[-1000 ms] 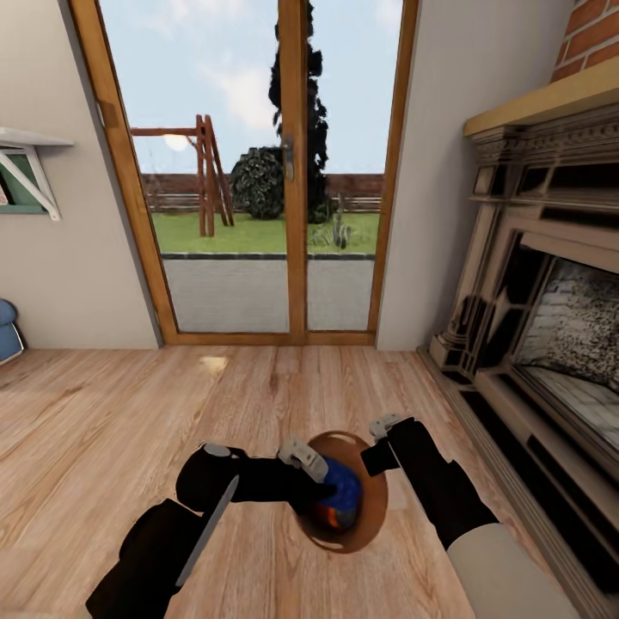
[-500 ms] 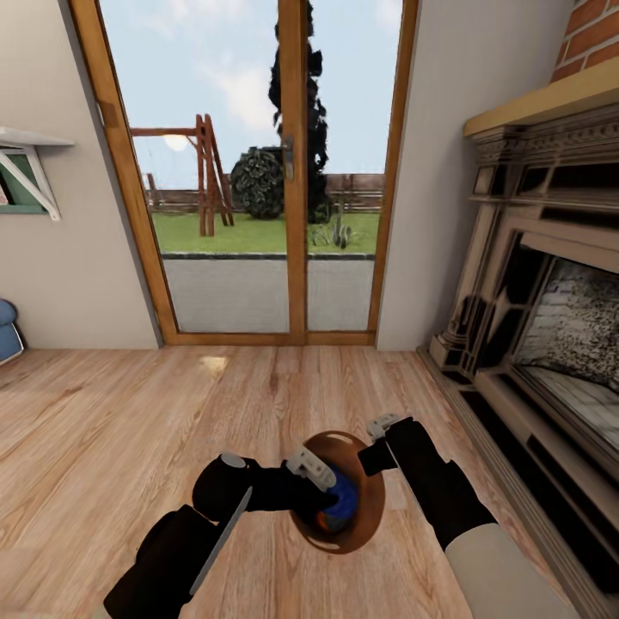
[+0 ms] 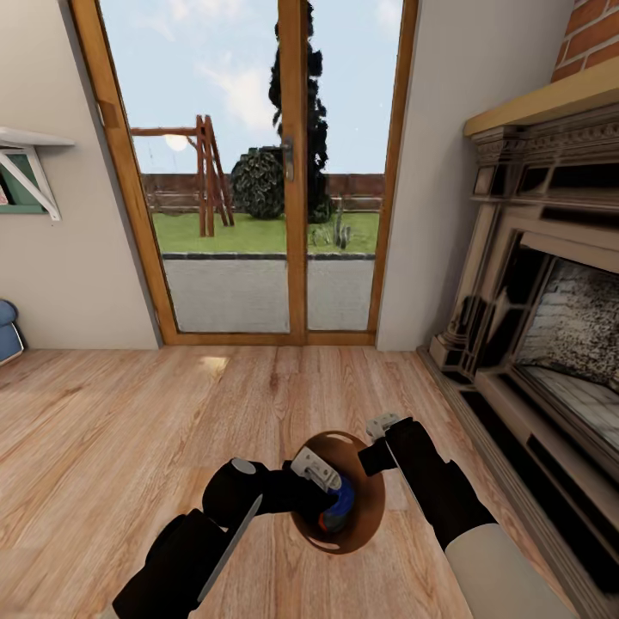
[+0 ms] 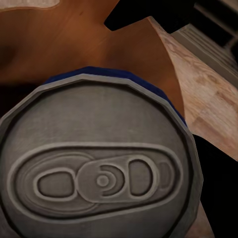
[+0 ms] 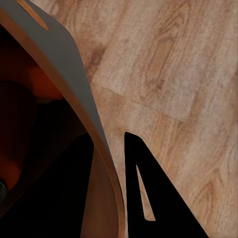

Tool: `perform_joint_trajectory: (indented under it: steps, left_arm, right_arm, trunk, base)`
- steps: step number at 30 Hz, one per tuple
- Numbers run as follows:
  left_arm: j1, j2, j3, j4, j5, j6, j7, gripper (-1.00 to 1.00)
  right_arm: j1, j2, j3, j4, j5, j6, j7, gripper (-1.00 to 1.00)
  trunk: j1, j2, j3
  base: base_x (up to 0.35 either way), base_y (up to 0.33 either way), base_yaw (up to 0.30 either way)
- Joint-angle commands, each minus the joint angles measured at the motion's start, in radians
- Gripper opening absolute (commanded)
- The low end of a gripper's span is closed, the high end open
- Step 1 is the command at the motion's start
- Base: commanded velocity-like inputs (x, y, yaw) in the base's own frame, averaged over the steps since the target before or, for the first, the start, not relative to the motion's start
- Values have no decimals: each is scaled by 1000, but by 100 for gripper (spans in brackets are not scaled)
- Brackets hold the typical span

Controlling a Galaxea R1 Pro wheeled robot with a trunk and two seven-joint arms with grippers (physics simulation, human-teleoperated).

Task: Put the three can of soda from the living room inside the tash can in the kitchen.

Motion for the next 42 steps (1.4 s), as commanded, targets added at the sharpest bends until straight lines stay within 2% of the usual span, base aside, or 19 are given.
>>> perform_joint_trajectory:
  steps: [1,7,8,30,35,42]
  left_arm:
    - [0,0,0,3,1,0,0,-100]
    - [0,0,-1,14,1,-2,2,-100]
    - [0,0,-1,16,1,-4,2,100]
    - [1,0,0,27,4,-11,0,100]
    - [1,5,0,5,7,-9,-5,100]
    - [3,12,0,-95,13,-5,-29,100]
  right_arm:
    - [0,0,0,0,-20,2,1,-100]
    - [0,0,4,0,-20,2,1,-100]
    - [0,0,8,0,-20,2,1,-100]
    - [1,8,17,0,-20,2,1,-100]
    - [1,8,17,0,-20,2,1,-100]
    - [1,8,14,0,-20,2,1,-100]
  trunk:
    - [0,0,0]
    - [0,0,0]
    - [0,0,0]
    - [0,0,0]
    - [0,0,0]
    - [0,0,0]
  base:
    - [0,0,0]
    - [0,0,0]
    - [0,0,0]
    - [28,0,0]
    - [0,0,0]
    - [0,0,0]
